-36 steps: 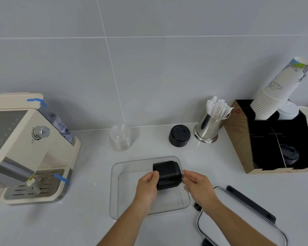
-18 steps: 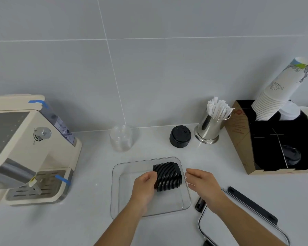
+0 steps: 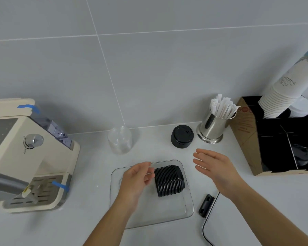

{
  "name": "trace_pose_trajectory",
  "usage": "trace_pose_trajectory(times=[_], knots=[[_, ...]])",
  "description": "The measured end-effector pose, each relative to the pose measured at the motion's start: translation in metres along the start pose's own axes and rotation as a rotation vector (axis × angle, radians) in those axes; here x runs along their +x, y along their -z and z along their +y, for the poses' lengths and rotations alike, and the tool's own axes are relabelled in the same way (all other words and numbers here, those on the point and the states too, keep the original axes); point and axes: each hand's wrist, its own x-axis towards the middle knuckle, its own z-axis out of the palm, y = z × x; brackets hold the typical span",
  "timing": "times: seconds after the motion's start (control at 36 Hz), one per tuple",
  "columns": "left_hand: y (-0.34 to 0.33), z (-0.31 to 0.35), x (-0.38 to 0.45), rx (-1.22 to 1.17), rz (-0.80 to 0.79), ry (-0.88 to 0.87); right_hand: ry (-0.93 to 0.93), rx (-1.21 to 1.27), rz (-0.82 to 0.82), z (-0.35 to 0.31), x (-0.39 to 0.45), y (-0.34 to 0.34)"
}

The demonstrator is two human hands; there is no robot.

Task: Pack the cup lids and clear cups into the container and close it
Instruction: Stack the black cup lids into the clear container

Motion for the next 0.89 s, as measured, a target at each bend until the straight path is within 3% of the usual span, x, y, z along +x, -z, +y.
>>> trace_pose_trajectory(times=[0.19, 0.47, 0.89], knots=[[-0.013, 0.037, 0.020, -0.007, -0.062, -0.023, 0.011, -0.049, 0.008, -0.019, 0.027, 0.009], [-0.049, 0.064, 0.073, -0.063, -0.151, 0.091, -0.060, 0.002, 0.033, -0.026, 0.073, 0.014], [-0.117, 0.058, 0.136, 0.356, -0.147, 0.093, -0.154, -0.186, 0.047, -0.015, 0.131, -0.001]])
